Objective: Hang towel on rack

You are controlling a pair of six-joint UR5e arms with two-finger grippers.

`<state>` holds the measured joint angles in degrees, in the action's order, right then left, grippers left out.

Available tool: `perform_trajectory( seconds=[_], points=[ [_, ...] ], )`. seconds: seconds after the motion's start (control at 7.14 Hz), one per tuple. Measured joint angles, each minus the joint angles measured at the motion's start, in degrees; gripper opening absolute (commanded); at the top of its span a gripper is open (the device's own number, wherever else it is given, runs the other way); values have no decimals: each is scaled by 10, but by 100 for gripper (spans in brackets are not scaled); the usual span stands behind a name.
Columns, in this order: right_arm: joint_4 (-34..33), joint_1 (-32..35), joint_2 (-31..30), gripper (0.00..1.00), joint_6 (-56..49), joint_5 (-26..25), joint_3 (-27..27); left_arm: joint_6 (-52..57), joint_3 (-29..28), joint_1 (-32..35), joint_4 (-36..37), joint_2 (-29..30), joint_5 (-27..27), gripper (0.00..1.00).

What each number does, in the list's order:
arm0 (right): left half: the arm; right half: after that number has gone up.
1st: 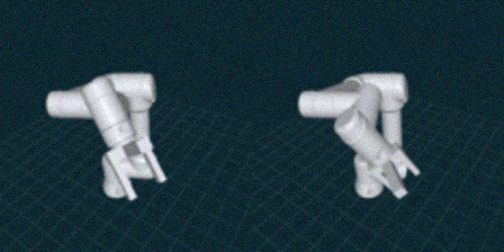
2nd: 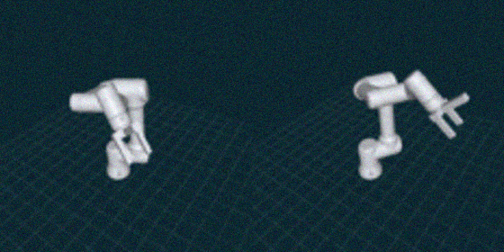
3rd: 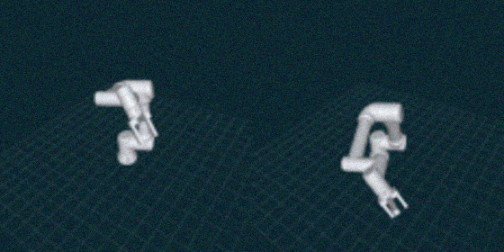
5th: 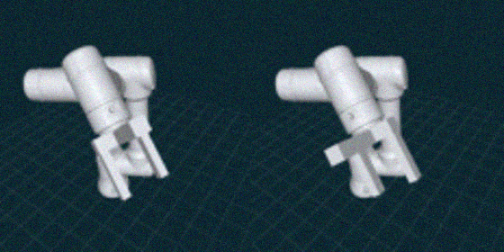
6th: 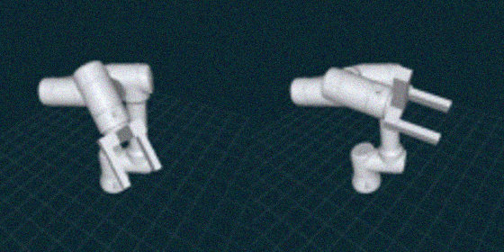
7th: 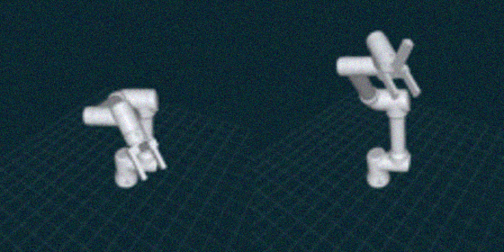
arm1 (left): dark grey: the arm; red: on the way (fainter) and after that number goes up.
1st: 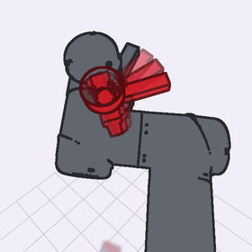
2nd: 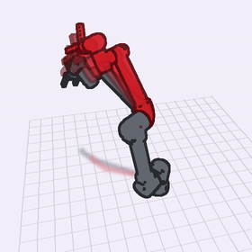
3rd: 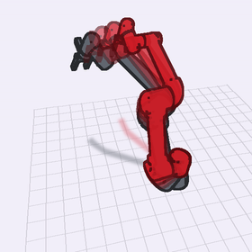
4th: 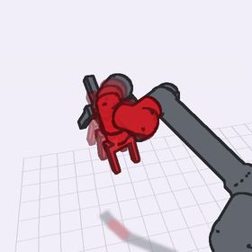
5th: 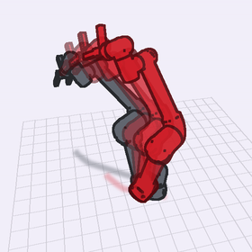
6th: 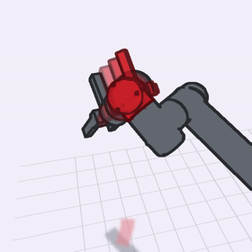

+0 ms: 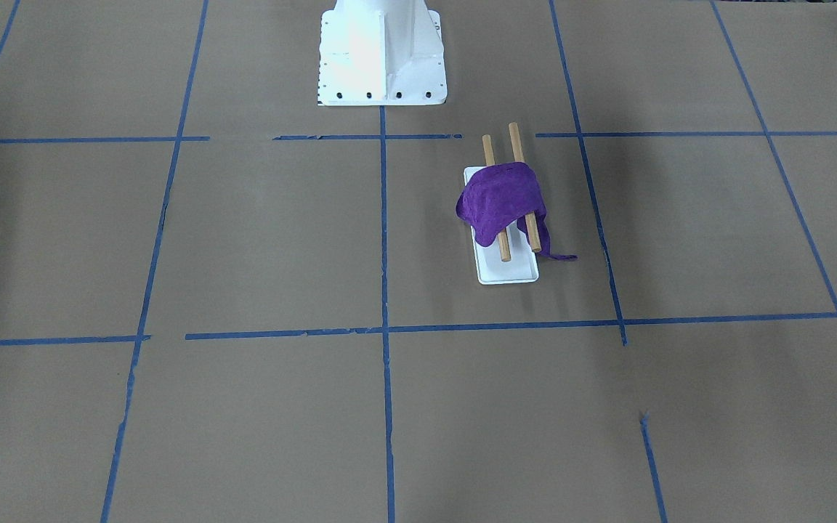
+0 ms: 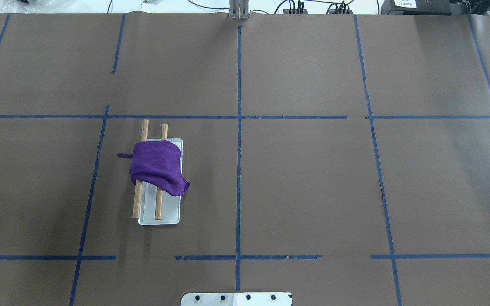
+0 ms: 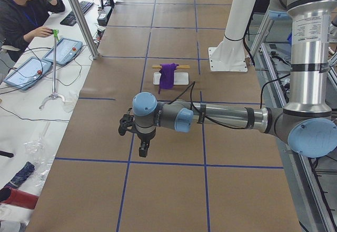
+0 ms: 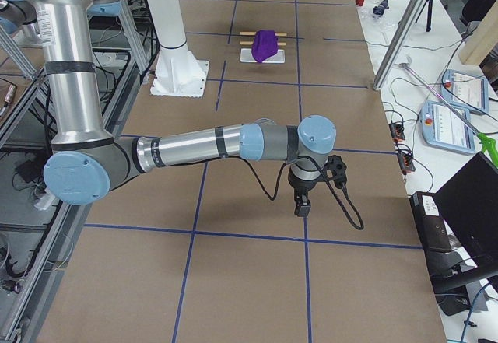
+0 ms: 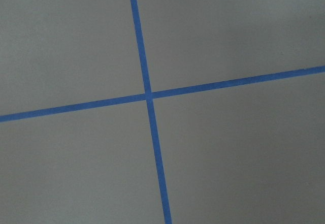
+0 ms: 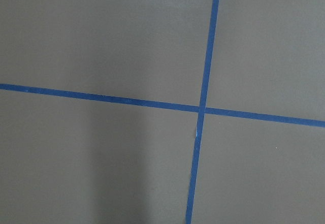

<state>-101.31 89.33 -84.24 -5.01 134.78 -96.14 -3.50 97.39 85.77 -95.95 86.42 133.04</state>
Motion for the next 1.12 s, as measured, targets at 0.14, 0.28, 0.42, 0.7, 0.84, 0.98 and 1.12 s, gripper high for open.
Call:
perform_trajectory(
  seconds=[0.14,0.28,0.42,0.7,0.84,0.98,1.12],
  points=[
    [-1,2,-2,100,0,2,2,12,1,17,30,8,1,100],
    [-2,11,-8,100,-1,7,4,32,0,34,62,21,2,100],
    [-2,26,-22,100,-5,23,6,53,-2,43,83,31,2,100],
    [18,43,-53,100,-25,49,13,68,-5,49,95,37,2,100],
    [35,46,-58,100,-29,38,21,69,-5,50,97,38,3,100],
    [47,46,-58,100,-28,11,27,69,-5,50,97,38,3,100],
    [53,46,-57,100,-22,-10,30,67,-5,50,97,39,3,100]
  ],
)
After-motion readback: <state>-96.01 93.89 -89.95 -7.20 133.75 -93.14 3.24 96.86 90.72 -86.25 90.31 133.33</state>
